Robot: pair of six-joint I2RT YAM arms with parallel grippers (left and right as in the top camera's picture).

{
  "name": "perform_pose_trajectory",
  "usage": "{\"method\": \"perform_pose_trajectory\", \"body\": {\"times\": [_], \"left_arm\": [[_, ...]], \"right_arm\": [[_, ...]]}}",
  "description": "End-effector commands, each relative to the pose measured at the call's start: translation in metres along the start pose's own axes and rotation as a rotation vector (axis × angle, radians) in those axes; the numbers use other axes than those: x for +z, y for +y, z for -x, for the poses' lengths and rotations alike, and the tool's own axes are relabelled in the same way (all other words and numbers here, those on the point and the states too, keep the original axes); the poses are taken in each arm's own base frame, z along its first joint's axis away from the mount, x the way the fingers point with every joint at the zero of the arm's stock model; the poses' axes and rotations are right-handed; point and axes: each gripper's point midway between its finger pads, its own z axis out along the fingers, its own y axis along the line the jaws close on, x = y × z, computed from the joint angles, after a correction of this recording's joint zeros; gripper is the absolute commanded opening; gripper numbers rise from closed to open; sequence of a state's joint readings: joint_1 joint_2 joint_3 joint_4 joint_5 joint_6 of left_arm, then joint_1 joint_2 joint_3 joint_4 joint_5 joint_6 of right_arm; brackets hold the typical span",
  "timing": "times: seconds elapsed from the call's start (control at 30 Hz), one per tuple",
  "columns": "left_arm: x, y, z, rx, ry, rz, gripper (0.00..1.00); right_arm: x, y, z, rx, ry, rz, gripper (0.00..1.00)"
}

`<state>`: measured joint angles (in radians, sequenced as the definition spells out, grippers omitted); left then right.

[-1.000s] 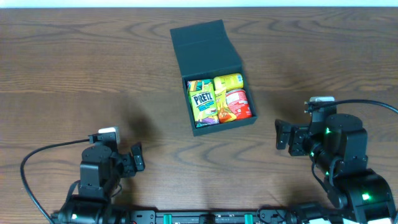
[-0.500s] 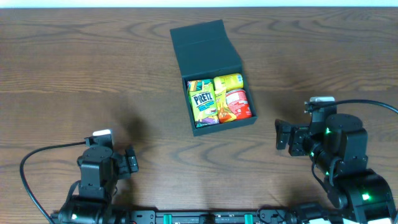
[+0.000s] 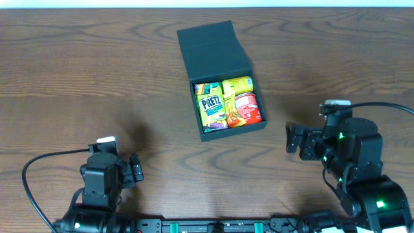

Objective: Pack container
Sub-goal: 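Move the right gripper to the box's right side near the lid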

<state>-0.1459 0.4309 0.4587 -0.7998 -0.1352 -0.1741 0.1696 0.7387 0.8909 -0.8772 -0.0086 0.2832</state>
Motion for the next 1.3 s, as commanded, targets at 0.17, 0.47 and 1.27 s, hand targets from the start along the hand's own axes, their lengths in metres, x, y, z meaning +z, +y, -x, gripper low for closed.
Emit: {"method": "perform_pose_trajectory", "body": {"times": [0.17, 0.47, 1.27], "left_arm": [[-0.001, 0.003, 0.001, 0.017, -0.007, 0.015, 0.95], [-0.001, 0.003, 0.001, 0.017, -0.007, 0.015, 0.96], [-0.001, 0.003, 0.001, 0.017, -0.007, 0.015, 0.95]], "right_arm": [[0.015, 0.021, -0.002, 0.301, 0.103, 0.090, 0.99], [0.049, 0.059, 0.044, 0.081, 0.228, 0.239, 0.89], [0.191, 0.006, 0.002, -0.348, 0.597, 0.040, 0.88]]}}
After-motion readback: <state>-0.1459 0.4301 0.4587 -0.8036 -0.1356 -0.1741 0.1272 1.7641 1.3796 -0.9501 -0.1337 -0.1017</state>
